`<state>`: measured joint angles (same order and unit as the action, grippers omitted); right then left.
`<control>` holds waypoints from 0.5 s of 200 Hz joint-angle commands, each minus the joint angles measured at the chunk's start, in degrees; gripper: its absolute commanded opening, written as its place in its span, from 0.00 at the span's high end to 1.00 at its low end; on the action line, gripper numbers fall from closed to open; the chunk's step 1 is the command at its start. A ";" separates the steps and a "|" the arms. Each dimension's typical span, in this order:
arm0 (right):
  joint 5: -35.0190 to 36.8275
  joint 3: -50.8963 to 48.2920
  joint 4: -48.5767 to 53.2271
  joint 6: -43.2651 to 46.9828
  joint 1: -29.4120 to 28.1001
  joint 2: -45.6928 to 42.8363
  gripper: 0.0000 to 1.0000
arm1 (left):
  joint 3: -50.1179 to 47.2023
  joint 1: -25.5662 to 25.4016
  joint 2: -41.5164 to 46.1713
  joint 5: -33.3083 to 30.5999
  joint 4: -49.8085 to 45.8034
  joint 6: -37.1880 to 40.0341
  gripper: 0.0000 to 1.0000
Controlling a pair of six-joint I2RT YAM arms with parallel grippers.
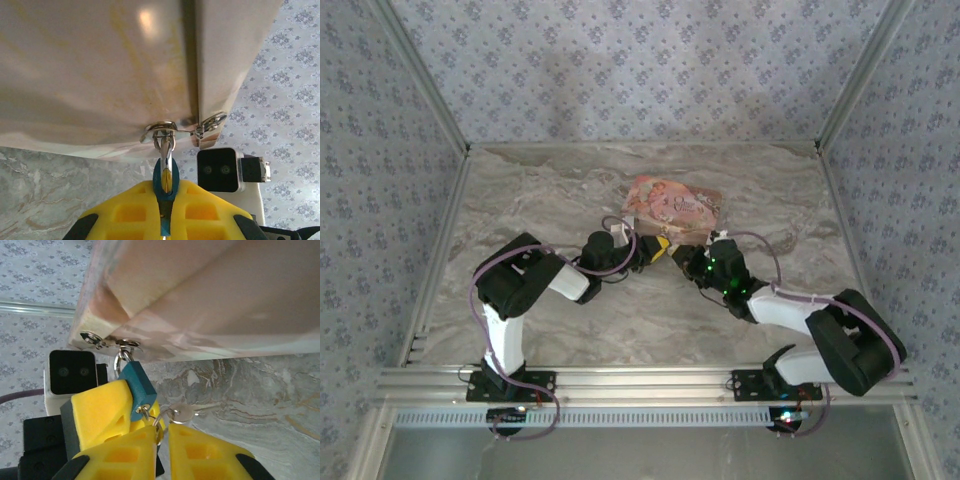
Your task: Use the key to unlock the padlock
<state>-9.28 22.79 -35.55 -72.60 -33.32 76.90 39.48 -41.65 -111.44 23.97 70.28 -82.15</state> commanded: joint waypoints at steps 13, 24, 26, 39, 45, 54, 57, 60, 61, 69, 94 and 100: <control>0.90 1.80 -1.98 -0.36 -0.30 1.23 0.91 | 1.82 -0.98 2.12 1.92 5.58 0.09 1.00; 1.34 1.87 -2.15 -0.44 -0.30 1.10 0.96 | 1.82 -1.23 2.10 2.03 5.72 0.10 1.00; 1.43 1.90 -2.15 -0.44 -0.26 1.13 0.96 | 1.82 -1.31 2.10 2.09 5.74 0.07 1.00; 1.28 2.26 -2.04 -0.48 0.03 1.23 0.99 | 1.91 -1.63 2.15 2.38 5.81 0.06 1.00; 1.16 2.37 -2.31 -0.55 0.14 1.39 1.00 | 1.91 -1.80 2.10 2.51 5.83 0.06 1.00; 0.86 2.76 -2.34 -0.61 0.26 1.74 1.00 | 2.00 -2.02 2.10 2.63 5.83 0.06 1.00; 0.58 2.91 -2.38 -0.64 0.35 1.87 1.00 | 2.00 -2.09 2.10 2.59 5.83 0.06 1.00; 0.41 3.04 -2.41 -0.55 0.35 2.01 1.00 | 2.00 -2.18 2.15 2.63 5.90 0.06 1.00; 0.36 3.09 -2.42 -0.54 0.40 2.11 1.00 | 2.04 -2.20 2.17 2.69 5.87 0.06 1.00; -0.23 3.36 -2.27 -0.61 0.58 2.46 0.99 | 2.02 -2.26 2.19 2.75 5.84 0.04 1.00; -1.50 2.86 -0.06 -0.13 1.09 1.70 0.88 | 1.50 -2.04 2.60 1.77 4.81 0.46 1.00; -1.90 2.51 1.17 0.27 1.38 1.06 0.84 | 1.40 -1.97 2.78 1.57 4.32 0.78 1.00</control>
<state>-10.09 23.97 -36.36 -72.99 -32.67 78.59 39.48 -41.71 -111.44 22.26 70.28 -82.15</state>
